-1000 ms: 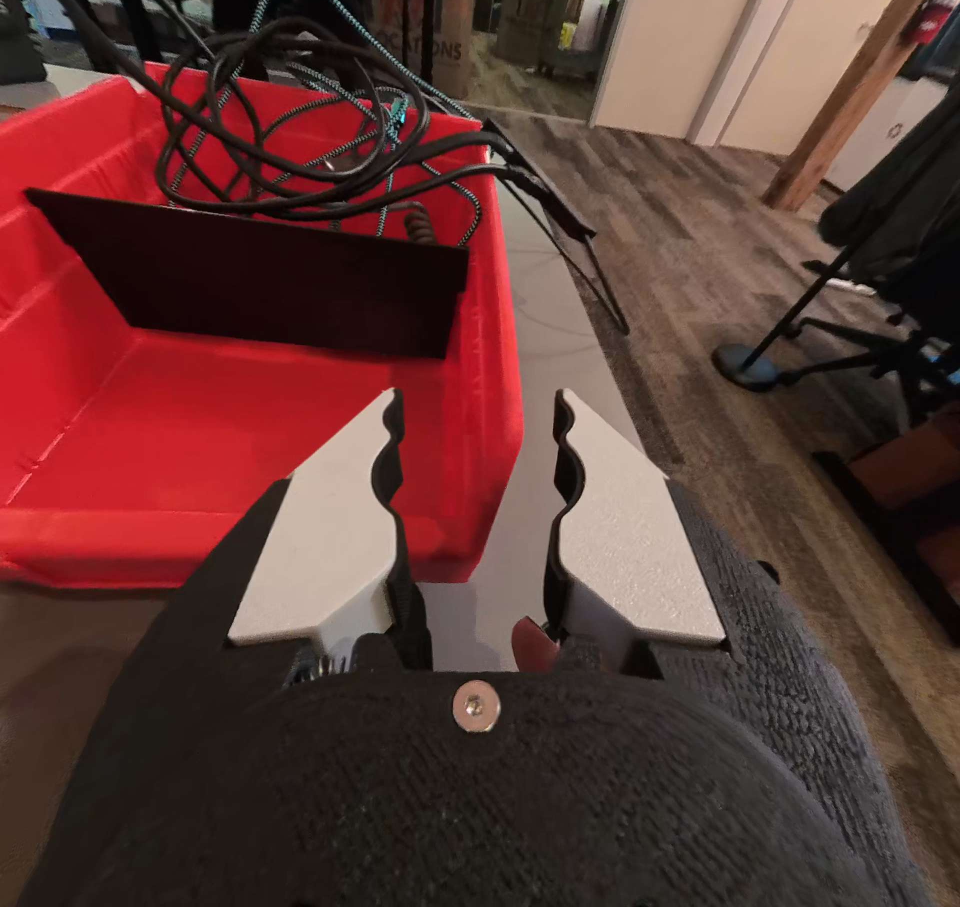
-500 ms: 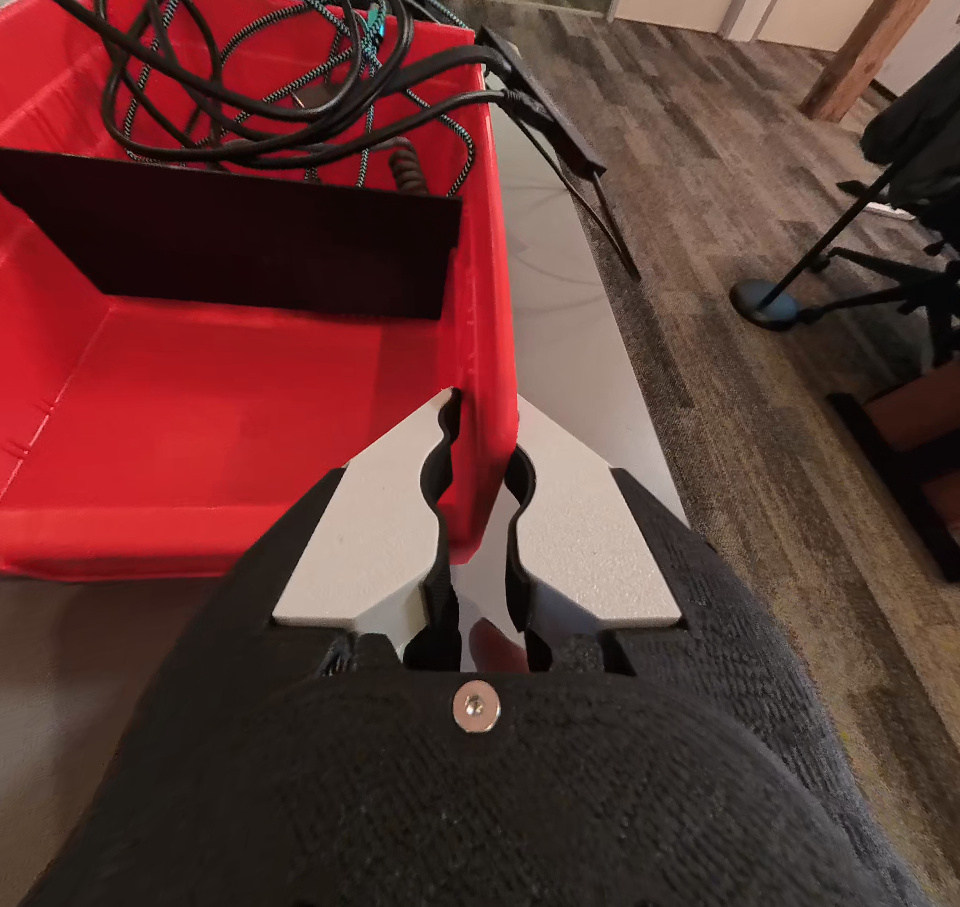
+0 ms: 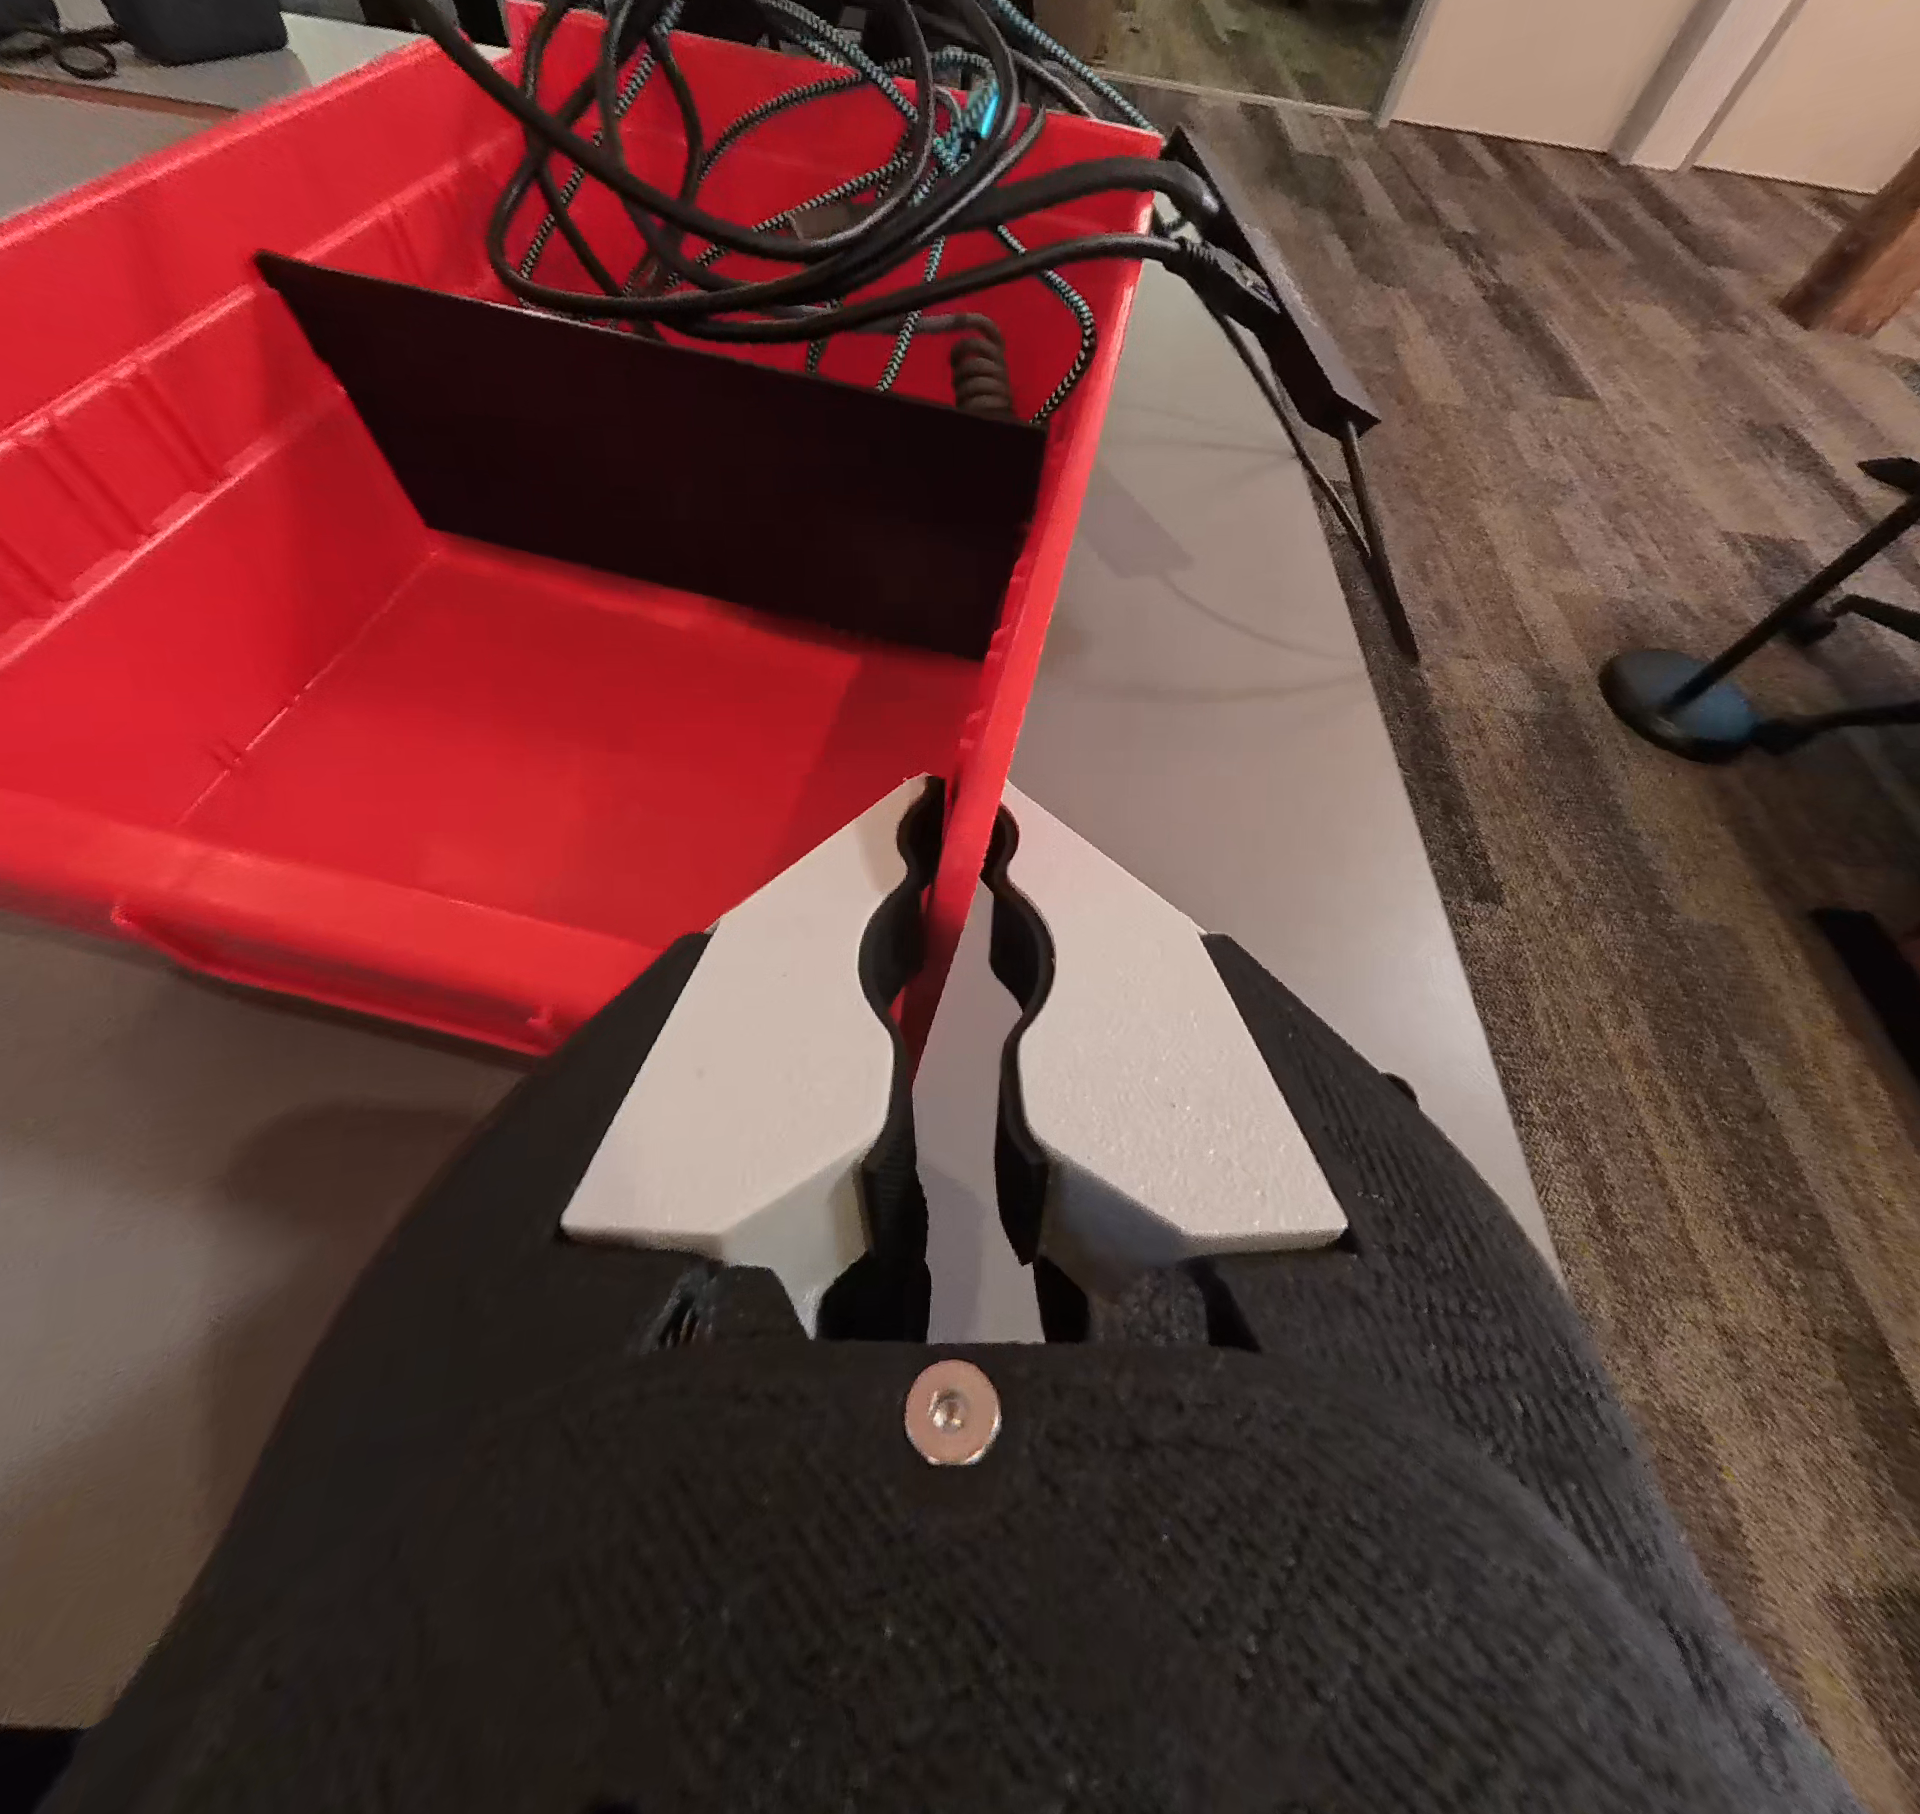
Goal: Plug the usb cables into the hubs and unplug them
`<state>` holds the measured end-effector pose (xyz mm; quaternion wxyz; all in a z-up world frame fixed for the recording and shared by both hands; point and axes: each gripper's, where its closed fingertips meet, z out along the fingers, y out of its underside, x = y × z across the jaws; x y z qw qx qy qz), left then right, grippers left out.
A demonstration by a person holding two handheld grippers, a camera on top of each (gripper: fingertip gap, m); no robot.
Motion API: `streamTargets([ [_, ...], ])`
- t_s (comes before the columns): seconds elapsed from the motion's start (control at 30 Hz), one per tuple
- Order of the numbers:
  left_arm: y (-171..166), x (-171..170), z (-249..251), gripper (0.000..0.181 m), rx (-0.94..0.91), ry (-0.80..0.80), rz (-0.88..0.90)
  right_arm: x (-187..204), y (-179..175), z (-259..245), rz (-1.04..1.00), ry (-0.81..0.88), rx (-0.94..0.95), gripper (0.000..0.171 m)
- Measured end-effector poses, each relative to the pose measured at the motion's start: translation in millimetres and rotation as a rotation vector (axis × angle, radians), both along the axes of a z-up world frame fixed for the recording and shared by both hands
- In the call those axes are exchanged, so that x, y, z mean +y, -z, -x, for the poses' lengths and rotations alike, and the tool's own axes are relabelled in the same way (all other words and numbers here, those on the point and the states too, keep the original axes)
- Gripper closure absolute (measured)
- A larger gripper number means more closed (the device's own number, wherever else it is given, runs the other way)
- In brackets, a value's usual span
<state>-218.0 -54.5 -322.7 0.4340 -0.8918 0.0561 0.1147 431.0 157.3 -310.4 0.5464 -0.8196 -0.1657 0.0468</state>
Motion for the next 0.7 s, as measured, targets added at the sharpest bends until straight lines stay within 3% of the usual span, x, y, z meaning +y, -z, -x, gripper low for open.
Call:
streamTargets([
  [0.03,-0.4,-1.8,-2.2,0.178,-0.001,0.003,-0.012,-0.6,0.2,1.8,-0.001,-0.006,-0.002,0.167],
  [0.5,-35.6,-42.1,-24.9,0.175,0.078,0.037,-0.134,-4.8,0.6,73.1,-0.029,-0.224,-0.040,0.162],
  [0.7,-74.8,-62.9,-29.4,0.175,0.162,0.016,-0.214,-5.8,0.5,130.2,-0.029,-0.332,-0.042,0.163],
])
